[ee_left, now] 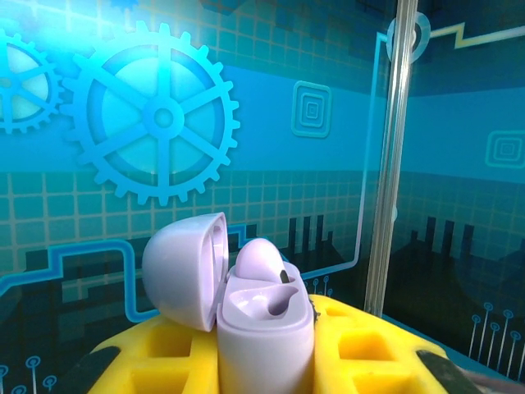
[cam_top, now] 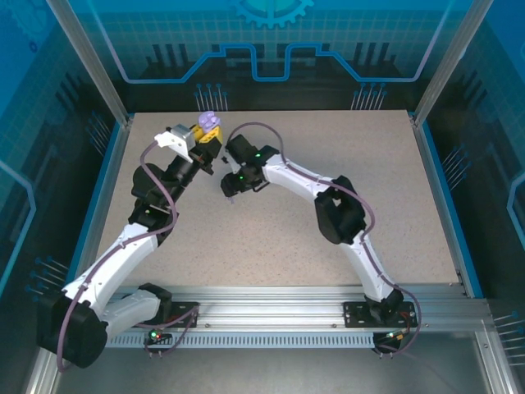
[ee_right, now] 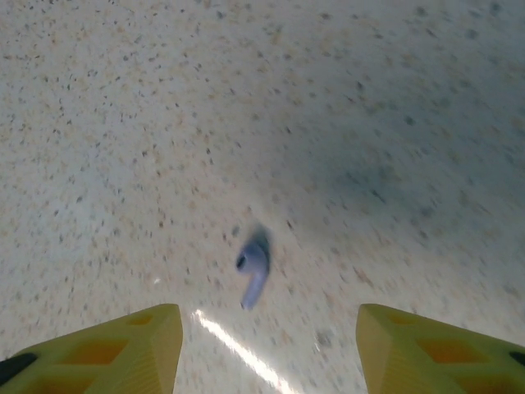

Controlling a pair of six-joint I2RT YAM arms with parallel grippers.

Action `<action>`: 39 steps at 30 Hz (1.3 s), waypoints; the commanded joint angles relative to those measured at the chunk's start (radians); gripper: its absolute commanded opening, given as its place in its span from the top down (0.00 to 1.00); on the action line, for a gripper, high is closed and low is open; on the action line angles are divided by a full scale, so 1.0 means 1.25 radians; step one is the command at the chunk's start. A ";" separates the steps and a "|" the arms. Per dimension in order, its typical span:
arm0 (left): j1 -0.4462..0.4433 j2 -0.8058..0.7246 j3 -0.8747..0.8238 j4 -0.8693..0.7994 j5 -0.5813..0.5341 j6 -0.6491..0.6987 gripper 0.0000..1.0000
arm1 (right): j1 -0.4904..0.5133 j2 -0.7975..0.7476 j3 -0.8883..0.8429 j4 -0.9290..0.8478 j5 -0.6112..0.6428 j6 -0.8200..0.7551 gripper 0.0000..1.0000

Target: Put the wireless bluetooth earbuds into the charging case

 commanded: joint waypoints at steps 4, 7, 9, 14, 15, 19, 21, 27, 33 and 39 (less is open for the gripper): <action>0.010 -0.010 -0.010 0.012 -0.019 -0.029 1.00 | 0.028 0.155 0.204 -0.167 0.065 -0.054 0.45; 0.012 -0.013 -0.009 0.010 -0.017 -0.027 1.00 | 0.034 0.198 0.259 -0.188 0.084 -0.064 0.47; 0.012 -0.017 -0.010 0.007 -0.017 -0.024 1.00 | 0.037 0.214 0.278 -0.198 0.085 -0.067 0.49; 0.013 -0.015 -0.014 0.010 -0.015 -0.025 1.00 | 0.043 0.229 0.276 -0.200 0.095 -0.075 0.52; 0.013 -0.014 -0.014 0.010 -0.014 -0.026 1.00 | 0.045 0.231 0.276 -0.201 0.097 -0.077 0.52; 0.013 -0.012 -0.014 0.011 -0.013 -0.026 1.00 | 0.053 0.238 0.276 -0.200 0.106 -0.084 0.55; 0.014 -0.012 -0.014 0.013 -0.013 -0.027 1.00 | 0.058 0.243 0.277 -0.201 0.112 -0.089 0.56; 0.015 -0.009 -0.014 0.015 -0.012 -0.035 1.00 | 0.068 0.258 0.281 -0.203 0.131 -0.098 0.63; 0.014 -0.005 -0.015 0.018 -0.012 -0.038 1.00 | 0.077 0.267 0.285 -0.202 0.136 -0.089 0.68; 0.014 0.001 -0.015 0.025 -0.011 -0.037 1.00 | 0.088 0.269 0.285 -0.198 0.137 -0.085 0.77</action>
